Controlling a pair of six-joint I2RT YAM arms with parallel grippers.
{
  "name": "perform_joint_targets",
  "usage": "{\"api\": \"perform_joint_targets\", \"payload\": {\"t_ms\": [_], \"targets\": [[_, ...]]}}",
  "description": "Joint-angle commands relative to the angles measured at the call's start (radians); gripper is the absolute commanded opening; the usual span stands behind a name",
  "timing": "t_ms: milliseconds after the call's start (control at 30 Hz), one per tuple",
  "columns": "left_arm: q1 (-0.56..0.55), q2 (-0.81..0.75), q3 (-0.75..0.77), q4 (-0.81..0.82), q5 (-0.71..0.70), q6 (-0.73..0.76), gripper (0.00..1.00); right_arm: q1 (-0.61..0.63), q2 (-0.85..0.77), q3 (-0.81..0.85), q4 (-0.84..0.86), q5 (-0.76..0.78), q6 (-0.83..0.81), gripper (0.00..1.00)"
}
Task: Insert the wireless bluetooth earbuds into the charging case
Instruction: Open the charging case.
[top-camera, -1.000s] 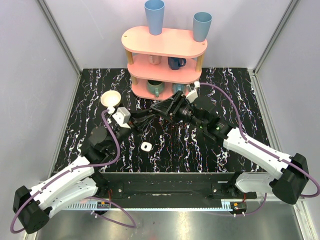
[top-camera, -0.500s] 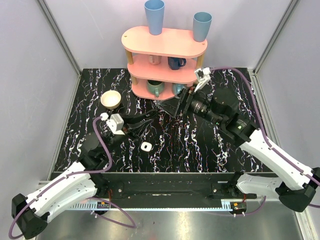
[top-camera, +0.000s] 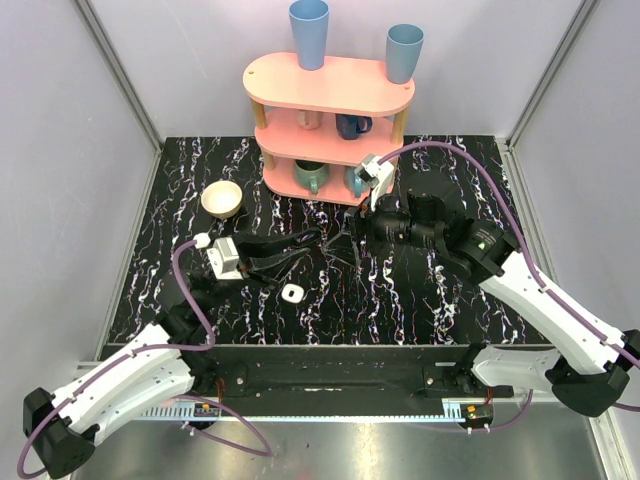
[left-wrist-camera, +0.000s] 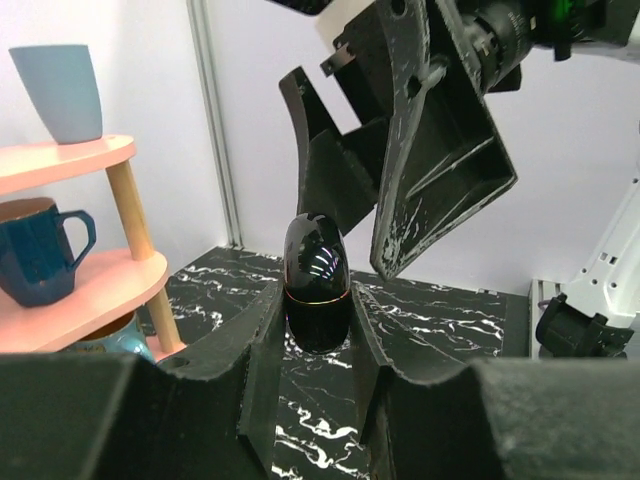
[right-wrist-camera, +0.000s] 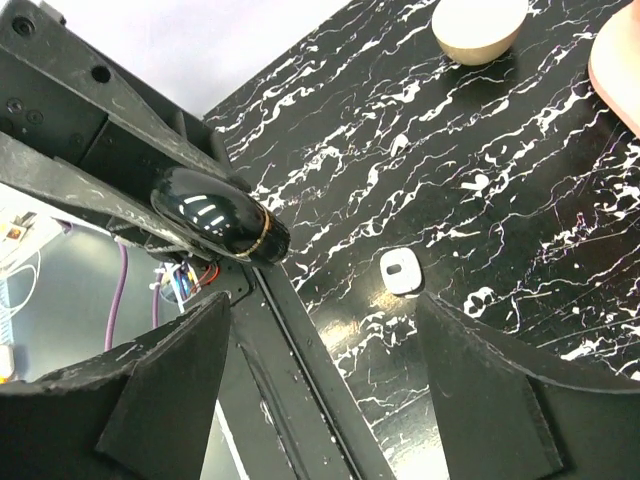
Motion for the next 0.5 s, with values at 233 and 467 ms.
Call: {"api": "perform_joint_targets", "payload": {"t_ms": [233,467], "targets": [[-0.003,0.059,0.008,0.173,0.1,-0.06,0.0,0.003,-0.03,0.0,0.051,-0.106,-0.018,0.81],[-0.003,0.076,0.011,0.169,0.132,-0.058,0.0,0.004,-0.041,-0.023,0.105,-0.07,0.005,0.81]]}}
